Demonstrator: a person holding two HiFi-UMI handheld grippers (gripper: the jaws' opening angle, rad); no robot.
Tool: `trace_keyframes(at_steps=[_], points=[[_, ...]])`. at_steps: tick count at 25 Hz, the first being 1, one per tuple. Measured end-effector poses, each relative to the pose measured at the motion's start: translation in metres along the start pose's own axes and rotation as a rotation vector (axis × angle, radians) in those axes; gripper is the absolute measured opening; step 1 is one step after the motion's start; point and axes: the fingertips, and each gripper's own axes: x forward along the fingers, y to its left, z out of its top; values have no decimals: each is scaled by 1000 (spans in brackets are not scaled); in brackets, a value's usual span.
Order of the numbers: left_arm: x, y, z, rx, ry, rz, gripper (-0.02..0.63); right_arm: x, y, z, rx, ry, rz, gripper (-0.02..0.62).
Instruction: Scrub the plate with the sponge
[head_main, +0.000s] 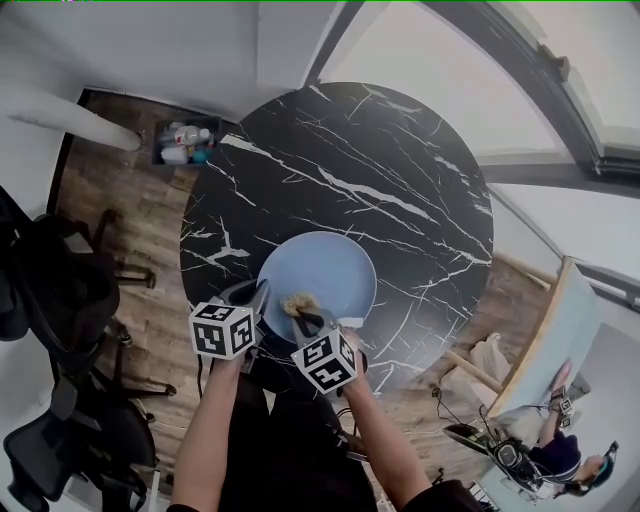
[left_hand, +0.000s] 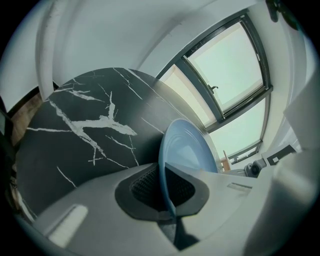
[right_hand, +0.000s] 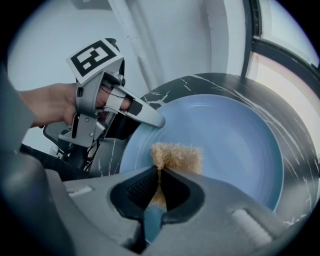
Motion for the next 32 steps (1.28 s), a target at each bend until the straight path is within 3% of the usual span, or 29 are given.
trace_keyframes(at_steps=[32], points=[[0, 1, 0, -13, -3, -5, 17, -37, -91, -32, 170, 10, -175, 21]])
